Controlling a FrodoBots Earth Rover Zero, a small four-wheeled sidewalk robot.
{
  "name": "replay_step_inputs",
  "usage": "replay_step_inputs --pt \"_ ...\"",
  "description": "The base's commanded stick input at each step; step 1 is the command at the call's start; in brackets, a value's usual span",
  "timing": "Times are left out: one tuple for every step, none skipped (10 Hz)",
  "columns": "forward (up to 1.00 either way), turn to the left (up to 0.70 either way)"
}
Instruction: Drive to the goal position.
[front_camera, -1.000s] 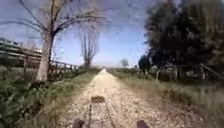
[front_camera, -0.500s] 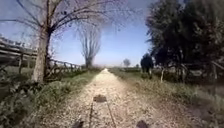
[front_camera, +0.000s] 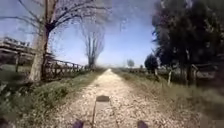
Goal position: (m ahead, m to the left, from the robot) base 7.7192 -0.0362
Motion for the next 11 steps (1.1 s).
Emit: replay_step_inputs --pt "0.7 0.0" --pt "0.7 0.0" --pt "0.7 0.0" --pt "0.7 0.0" --pt "0.7 0.0" --pt "0.7 0.0" --pt "0.7 0.0" --pt "0.7 0.0" --pt "0.7 0.0" --pt "0.7 0.0" --pt "0.7 0.0"
